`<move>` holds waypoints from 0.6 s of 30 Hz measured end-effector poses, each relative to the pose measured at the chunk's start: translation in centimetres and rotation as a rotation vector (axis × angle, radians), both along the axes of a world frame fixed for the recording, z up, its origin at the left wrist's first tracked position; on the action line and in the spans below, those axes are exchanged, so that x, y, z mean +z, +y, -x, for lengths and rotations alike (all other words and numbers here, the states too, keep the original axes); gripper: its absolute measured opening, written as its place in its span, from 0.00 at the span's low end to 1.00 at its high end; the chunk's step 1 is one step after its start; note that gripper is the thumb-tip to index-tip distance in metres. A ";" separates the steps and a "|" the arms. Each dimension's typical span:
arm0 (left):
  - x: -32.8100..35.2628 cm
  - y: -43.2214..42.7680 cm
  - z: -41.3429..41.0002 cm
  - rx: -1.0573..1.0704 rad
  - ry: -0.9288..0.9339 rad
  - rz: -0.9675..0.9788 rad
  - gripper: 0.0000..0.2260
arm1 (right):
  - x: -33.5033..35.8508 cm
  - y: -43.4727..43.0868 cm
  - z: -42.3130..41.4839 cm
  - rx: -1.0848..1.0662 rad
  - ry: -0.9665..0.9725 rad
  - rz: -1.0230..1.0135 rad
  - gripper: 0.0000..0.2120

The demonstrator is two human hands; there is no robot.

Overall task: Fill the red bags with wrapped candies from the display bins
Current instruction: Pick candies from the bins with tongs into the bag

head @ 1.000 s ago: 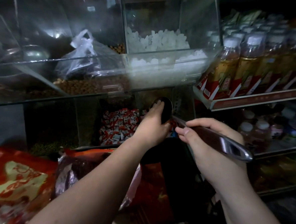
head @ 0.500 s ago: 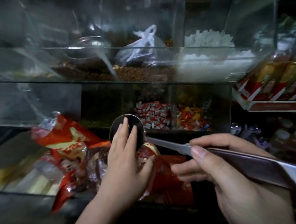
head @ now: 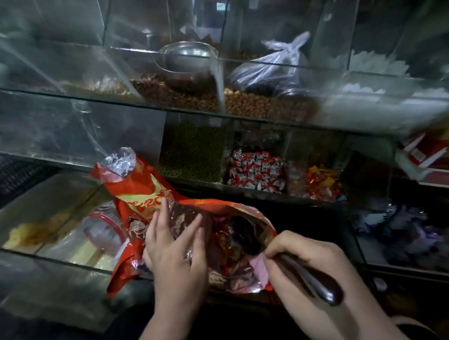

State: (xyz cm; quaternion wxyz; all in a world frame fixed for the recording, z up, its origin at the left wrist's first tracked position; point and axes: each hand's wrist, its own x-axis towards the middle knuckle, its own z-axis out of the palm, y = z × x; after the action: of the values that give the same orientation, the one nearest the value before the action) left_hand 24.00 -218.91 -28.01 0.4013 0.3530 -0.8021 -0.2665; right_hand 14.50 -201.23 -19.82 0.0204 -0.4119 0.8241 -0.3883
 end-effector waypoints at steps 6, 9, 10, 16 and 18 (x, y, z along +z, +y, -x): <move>-0.8 -0.6 1.1 -0.109 -0.113 -0.170 0.26 | -1.7 -4.0 1.7 0.116 0.020 -0.110 0.03; -0.9 -1.4 1.2 -0.131 -0.175 -0.091 0.25 | -2.9 -4.8 3.1 0.147 0.036 -0.186 0.05; -0.9 -1.5 1.2 -0.133 -0.188 -0.078 0.27 | -3.1 -5.0 3.5 0.163 0.028 -0.215 0.06; -1.8 -0.8 0.9 -0.160 -0.264 -0.090 0.38 | -5.3 -5.0 5.4 0.218 0.056 -0.488 0.10; -2.5 -0.4 1.1 -0.168 -0.260 -0.103 0.41 | -5.5 -4.9 5.5 0.153 0.022 -0.342 0.03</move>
State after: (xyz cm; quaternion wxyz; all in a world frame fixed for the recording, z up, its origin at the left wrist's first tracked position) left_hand 22.90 -219.27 -30.55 0.2517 0.3363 -0.8593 -0.2917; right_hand 8.97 -206.13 -25.37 0.1106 -0.4684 0.8444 -0.2353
